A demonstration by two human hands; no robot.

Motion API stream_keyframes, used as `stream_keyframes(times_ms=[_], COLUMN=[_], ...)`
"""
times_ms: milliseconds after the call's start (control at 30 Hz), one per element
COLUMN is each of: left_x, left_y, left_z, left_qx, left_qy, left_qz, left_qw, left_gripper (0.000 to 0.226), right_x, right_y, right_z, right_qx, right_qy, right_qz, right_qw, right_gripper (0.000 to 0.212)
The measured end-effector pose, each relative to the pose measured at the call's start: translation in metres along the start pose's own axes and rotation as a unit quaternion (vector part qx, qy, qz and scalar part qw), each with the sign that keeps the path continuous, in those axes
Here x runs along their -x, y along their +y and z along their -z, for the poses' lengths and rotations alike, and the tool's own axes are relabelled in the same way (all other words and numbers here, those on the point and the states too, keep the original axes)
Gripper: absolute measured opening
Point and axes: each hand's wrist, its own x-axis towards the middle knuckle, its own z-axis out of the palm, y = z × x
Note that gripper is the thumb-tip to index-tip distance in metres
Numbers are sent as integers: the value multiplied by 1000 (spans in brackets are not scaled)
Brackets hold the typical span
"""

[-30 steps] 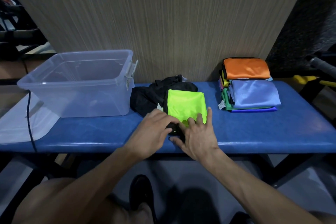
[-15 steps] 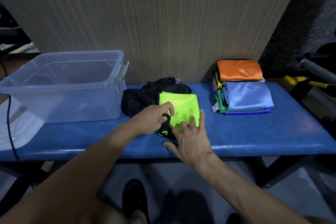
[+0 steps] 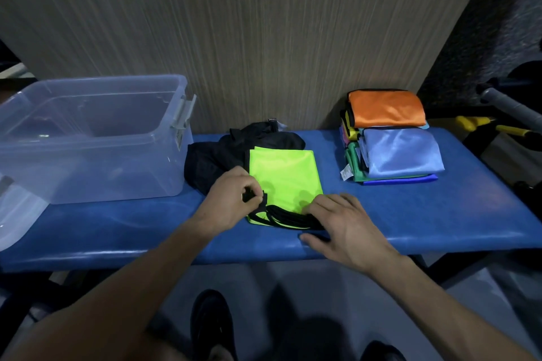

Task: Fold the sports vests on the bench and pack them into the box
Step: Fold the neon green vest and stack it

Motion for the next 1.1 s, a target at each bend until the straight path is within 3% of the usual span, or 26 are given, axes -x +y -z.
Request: stream_keyframes(times_ms=[133, 300, 500, 633, 700, 767, 833, 900, 967, 1100], left_x=[11, 26, 19, 12, 11, 16, 25, 34, 38, 32], left_y=[-7, -23, -30, -30, -24, -16, -4, 3, 9, 32], left_z=[-1, 10, -5, -5, -4, -3, -5, -13, -19, -22], left_qx=[28, 36, 16, 59, 74, 84, 100, 103, 99, 93], left_qy=[-18, -121, -47, -58, -56, -49, -56, -59, -47, -38], left_qz=[-15, -42, -70, -9, 5, 11, 28, 42, 52, 91], left_qw=[999, 991, 996, 997, 996, 995, 993, 992, 993, 991], left_gripper=[15, 60, 41, 40, 37, 19, 31, 49, 61, 51], right_x=[1, 1, -4, -7, -7, -5, -1, 3, 5, -2], right_y=[13, 16, 2, 3, 1, 0, 3, 5, 4, 4], right_z=[-3, -11, -26, -22, -9, 5, 14, 18, 19, 18], right_qx=[-83, -153, -159, -197, -279, -390, -458, -474, -464, -421], right_qy=[9, 48, 115, 121, 114, 66, 28, -6, -21, 1], right_qz=[8, -14, -80, -101, -135, -180, -227, -271, -309, -383], right_qw=[996, 987, 977, 968, 944, 901, 859, 838, 830, 822], right_gripper=[39, 37, 34, 26, 11, 12, 9, 23, 23, 14])
